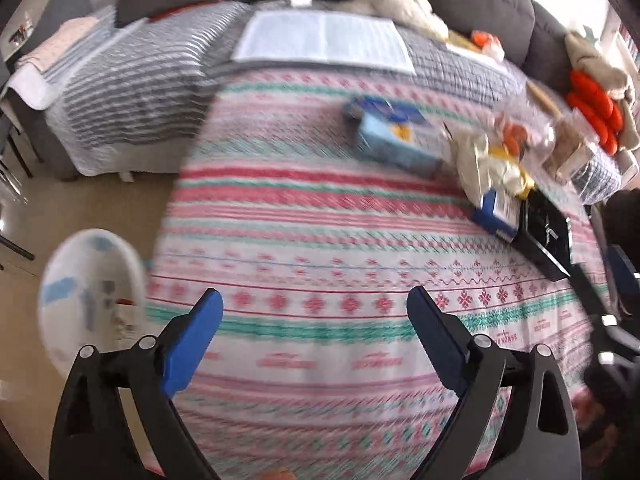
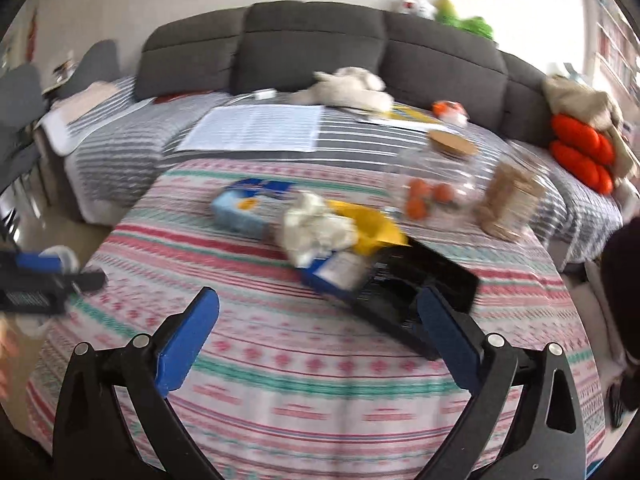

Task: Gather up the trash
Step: 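Grasp the crumpled white bag with the left tool, then grasp the yellow foil wrapper with the right tool while the left tool holds the bag, then carry the bag and wrapper over the white bin and open both tools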

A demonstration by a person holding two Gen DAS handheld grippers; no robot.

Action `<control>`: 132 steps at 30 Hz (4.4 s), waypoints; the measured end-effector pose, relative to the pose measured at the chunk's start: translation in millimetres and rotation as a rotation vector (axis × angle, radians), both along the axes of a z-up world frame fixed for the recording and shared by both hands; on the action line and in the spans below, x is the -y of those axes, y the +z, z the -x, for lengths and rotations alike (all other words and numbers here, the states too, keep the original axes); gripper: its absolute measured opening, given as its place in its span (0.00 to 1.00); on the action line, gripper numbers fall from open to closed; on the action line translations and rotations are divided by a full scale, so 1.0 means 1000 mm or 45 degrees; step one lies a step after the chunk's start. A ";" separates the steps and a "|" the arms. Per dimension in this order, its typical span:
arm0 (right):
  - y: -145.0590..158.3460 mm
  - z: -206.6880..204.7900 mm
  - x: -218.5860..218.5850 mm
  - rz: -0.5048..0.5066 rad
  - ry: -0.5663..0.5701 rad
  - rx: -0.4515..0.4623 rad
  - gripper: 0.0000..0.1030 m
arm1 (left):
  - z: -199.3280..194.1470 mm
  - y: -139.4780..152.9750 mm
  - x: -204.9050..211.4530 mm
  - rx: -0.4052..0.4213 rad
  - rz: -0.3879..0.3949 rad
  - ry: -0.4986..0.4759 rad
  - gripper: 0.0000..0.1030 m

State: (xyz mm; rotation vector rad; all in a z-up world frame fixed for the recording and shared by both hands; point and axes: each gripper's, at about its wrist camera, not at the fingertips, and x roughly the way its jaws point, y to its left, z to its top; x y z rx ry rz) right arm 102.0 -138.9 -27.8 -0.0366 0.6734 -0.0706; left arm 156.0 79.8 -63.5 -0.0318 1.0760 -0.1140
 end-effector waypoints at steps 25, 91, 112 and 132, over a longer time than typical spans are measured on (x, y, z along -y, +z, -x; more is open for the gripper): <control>0.005 -0.003 0.122 -0.252 -0.315 -0.101 0.93 | -0.076 -0.009 0.099 0.091 0.373 -0.082 0.94; -0.023 -0.156 0.036 -0.248 -0.187 -0.305 0.14 | -0.006 0.094 -0.060 0.370 0.318 0.132 0.29; 0.043 -0.115 -0.089 -0.325 0.183 -0.103 0.15 | 0.024 0.110 -0.131 0.448 0.322 0.337 0.29; -0.012 -0.071 -0.347 -0.293 0.733 -0.248 0.45 | 0.104 0.118 -0.306 0.520 0.225 0.829 0.29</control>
